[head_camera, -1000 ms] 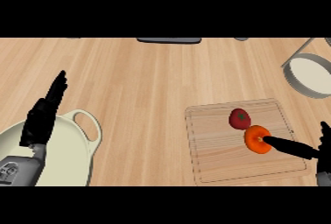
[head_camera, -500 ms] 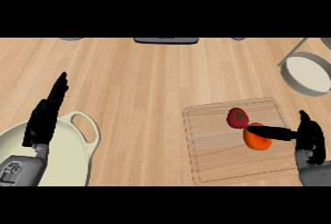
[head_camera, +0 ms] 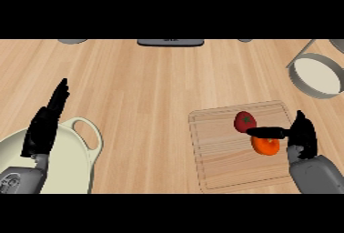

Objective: Pick the tomato from the cutting board and place it in the tiered basket

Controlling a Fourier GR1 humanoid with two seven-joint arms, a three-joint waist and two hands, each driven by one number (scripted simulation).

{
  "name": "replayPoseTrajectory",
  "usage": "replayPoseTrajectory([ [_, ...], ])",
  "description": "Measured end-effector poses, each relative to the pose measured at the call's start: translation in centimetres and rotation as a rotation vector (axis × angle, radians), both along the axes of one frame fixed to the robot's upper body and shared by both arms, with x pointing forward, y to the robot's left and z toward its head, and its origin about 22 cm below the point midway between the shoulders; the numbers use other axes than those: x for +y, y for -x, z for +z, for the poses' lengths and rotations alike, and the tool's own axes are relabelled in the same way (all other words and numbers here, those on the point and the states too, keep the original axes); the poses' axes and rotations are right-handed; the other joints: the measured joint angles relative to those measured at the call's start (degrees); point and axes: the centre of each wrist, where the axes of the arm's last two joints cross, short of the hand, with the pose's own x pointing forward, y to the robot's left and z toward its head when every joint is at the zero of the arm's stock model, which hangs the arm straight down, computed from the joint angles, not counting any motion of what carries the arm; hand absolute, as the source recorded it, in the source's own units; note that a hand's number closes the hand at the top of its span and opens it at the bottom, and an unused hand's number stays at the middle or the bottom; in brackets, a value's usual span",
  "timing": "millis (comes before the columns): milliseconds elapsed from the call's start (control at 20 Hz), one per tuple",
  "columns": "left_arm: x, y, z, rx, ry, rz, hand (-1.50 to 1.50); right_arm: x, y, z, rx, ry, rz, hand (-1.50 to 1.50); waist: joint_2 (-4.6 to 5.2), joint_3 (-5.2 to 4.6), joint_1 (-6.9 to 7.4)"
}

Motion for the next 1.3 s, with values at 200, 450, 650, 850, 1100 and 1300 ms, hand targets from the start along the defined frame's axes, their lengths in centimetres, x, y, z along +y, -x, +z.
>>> replayPoseTrajectory([
  [200,-0.3,0.1,-0.4,0.001,0.004,0.009,0.0,1.2,-0.7,-0.6,0.013,0.03,0.019,-1.5,-0.07,-0.02,-0.35],
  [450,0.2,0.0,-0.2,-0.001,0.005,0.017,0.0,2.1,-1.2,-1.1,0.035,0.037,0.022,-1.5,-0.12,0.03,-0.78],
  [650,0.4,0.1,-0.3,0.003,0.011,0.019,0.0,3.0,-1.7,-1.5,0.049,0.031,0.017,-1.5,-0.14,0.05,-0.87],
  [850,1.1,0.1,-0.3,0.002,0.005,0.024,0.0,3.6,-2.0,-1.7,0.058,0.015,0.011,-1.5,-0.16,0.07,-1.03],
  [1100,1.1,0.3,-0.1,0.001,0.007,0.019,0.0,3.8,-2.1,-2.0,0.075,0.01,0.0,-1.5,-0.15,0.15,-0.92],
  [1300,0.8,0.4,0.2,-0.002,0.01,0.016,0.0,4.7,-2.4,-2.1,0.088,-0.002,0.003,-1.5,-0.08,0.2,-0.69],
])
